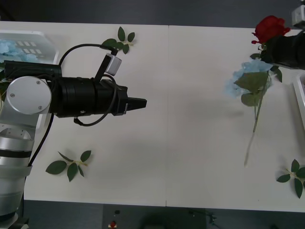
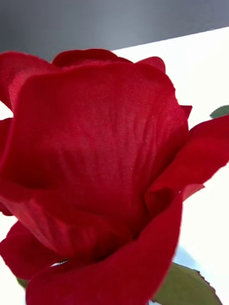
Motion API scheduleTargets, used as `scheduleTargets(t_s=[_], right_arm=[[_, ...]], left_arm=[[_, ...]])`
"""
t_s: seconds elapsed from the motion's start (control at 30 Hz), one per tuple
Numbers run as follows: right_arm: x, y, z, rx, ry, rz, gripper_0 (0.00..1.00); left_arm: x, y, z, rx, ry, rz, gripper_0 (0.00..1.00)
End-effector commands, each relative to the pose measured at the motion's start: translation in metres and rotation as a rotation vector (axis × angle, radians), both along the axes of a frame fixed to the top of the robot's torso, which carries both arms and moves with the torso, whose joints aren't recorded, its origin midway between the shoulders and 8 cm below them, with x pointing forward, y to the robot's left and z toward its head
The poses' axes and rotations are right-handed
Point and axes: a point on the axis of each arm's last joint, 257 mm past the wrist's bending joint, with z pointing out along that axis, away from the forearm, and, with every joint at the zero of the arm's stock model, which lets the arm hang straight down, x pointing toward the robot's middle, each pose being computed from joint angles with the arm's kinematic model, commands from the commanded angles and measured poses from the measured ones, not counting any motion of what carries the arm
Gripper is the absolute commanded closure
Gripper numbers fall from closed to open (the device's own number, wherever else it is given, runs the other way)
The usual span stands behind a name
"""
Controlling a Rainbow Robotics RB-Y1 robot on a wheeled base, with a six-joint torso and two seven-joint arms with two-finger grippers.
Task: Put the red flowers into the right box and the blue flowers into the left box
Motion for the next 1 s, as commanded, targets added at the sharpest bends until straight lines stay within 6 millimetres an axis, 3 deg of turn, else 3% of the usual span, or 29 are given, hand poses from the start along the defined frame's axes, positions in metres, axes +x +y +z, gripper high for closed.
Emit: scheduleTargets(t_s=[0.03, 0.2, 0.47, 0.5, 0.53, 0.57, 1.0], right_arm=[[-0.022, 0.022, 0.001, 0.116, -0.040, 0.021, 1.00], [-0.035, 0.046, -0.002, 0.191, -0.075, 0.052, 1.00], [-0.029, 0.085, -0.004, 0.284, -0.089, 0.084, 1.00], [-0.028, 0.088, -0.005, 0.272, -0.093, 0.091, 0.90], [-0.026, 0.088, -0.006, 0.258, -0.099, 0.091, 0.28], [-0.025, 0.089, -0.007, 0.238, -0.105, 0.097, 0.00], [-0.021, 0.086, -0.012, 0.210, -0.108, 0.089, 0.00]], left_arm=[[-0.006, 0.003, -0.005, 0.044, -0.059, -0.029, 0.00], [-0.004, 0.009, -0.005, 0.053, -0.064, -0.023, 0.00], [-0.004, 0.017, -0.003, 0.042, -0.064, -0.017, 0.00], [-0.004, 0.017, -0.002, 0.038, -0.065, -0.017, 0.00], [-0.005, 0.019, -0.002, 0.038, -0.066, -0.018, 0.00], [-0.005, 0.019, -0.002, 0.033, -0.064, -0.017, 0.00], [-0.007, 0.022, -0.003, 0.026, -0.067, -0.019, 0.00]])
